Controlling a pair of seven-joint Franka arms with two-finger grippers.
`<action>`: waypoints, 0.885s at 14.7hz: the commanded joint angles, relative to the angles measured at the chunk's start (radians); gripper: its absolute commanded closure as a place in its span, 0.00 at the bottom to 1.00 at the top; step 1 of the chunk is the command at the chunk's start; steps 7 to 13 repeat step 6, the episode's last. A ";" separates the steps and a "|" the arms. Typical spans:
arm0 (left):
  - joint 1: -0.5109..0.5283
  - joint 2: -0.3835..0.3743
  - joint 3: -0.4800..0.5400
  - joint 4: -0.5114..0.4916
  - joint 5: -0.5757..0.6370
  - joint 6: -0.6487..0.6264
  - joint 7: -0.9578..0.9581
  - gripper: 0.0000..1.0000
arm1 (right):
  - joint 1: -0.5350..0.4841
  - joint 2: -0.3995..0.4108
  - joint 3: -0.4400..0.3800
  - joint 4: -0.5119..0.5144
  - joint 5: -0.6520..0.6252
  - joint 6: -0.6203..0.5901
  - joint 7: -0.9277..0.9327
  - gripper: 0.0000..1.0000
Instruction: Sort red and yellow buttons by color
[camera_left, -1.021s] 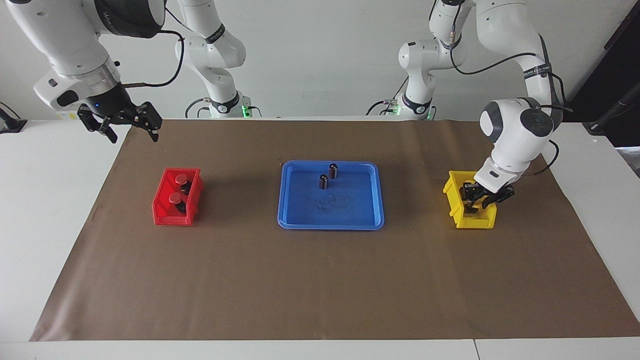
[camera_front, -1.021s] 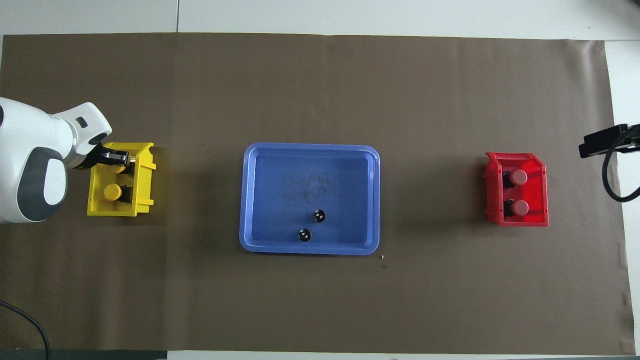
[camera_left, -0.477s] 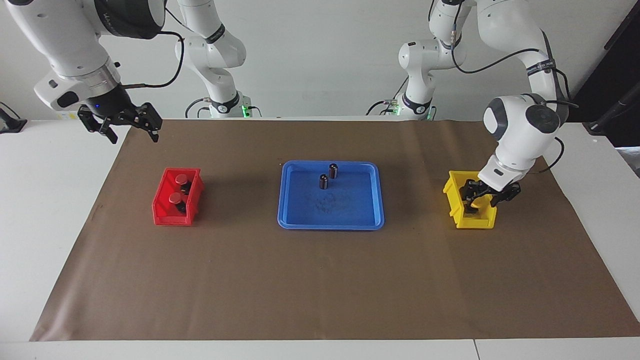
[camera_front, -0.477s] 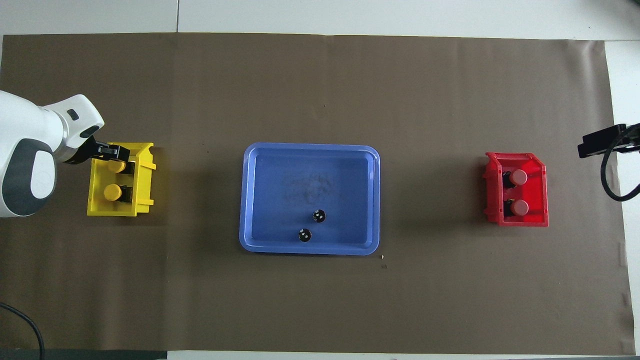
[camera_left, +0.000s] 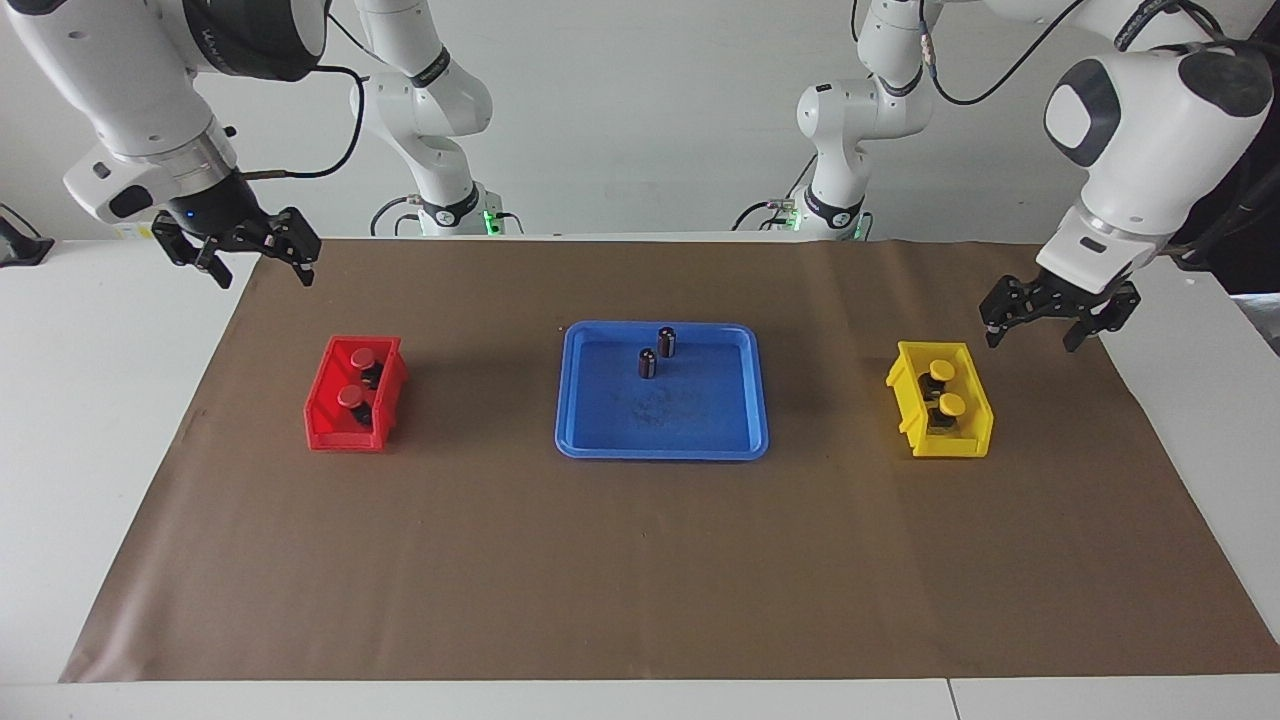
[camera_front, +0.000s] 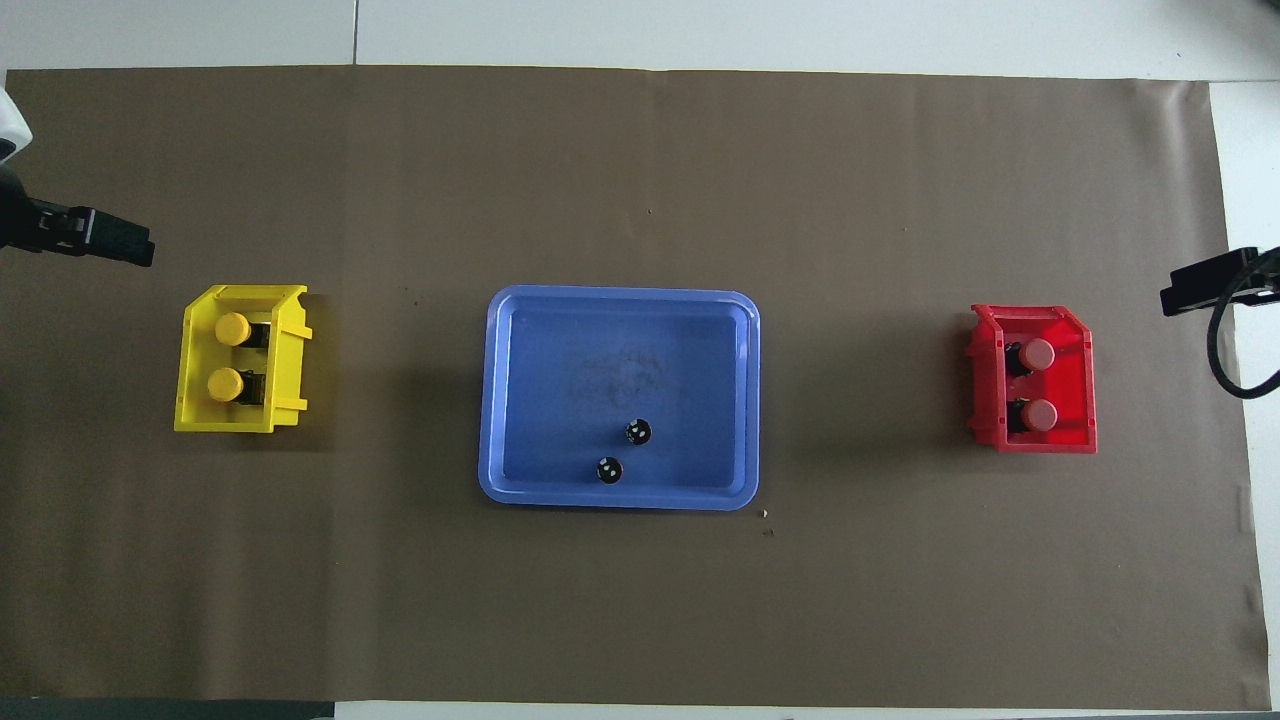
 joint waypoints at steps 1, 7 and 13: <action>0.000 0.023 -0.003 0.080 -0.042 -0.091 -0.071 0.00 | -0.001 0.006 0.003 0.008 -0.009 -0.003 0.012 0.00; -0.003 0.014 -0.004 0.082 -0.050 -0.114 -0.128 0.00 | 0.000 0.007 0.003 0.011 -0.014 0.000 0.015 0.00; -0.003 0.014 -0.004 0.082 -0.050 -0.114 -0.128 0.00 | 0.000 0.007 0.003 0.011 -0.014 0.000 0.015 0.00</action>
